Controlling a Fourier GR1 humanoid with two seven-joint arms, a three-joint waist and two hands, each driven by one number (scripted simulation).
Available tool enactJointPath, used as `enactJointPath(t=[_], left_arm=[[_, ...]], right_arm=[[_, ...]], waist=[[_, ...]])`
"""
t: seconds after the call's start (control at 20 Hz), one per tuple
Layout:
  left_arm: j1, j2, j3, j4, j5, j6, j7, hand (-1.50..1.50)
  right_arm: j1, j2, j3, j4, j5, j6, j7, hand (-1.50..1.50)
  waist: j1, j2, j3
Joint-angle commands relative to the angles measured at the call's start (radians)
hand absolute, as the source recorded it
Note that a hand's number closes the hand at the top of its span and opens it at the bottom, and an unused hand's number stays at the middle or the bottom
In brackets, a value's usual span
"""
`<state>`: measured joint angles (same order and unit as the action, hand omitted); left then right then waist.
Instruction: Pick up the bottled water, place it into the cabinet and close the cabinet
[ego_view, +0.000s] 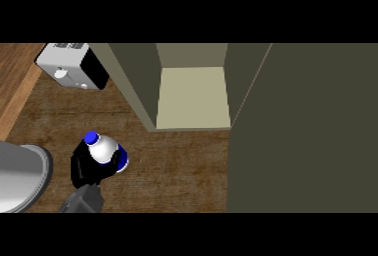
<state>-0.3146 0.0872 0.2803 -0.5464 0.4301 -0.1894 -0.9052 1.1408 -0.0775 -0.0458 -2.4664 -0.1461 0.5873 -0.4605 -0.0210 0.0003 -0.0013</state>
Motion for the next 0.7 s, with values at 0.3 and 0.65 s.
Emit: enactJointPath(t=[0.3,0.65], left_arm=[[0.049,-0.055,-0.171,-0.251,-0.074,-0.042,0.124,1.50],[0.125,-0.087,-0.391,-0.527,-0.040,0.106,0.236,1.50]], right_arm=[[0.052,-0.005,-0.030,-0.165,-0.111,-0.007,0.092,-1.50],[-0.050,0.018,-0.038,-0.030,-0.053,-0.011,0.032,-1.50]], waist=[[0.026,-0.006,0.002],[0.023,-0.008,0.002]])
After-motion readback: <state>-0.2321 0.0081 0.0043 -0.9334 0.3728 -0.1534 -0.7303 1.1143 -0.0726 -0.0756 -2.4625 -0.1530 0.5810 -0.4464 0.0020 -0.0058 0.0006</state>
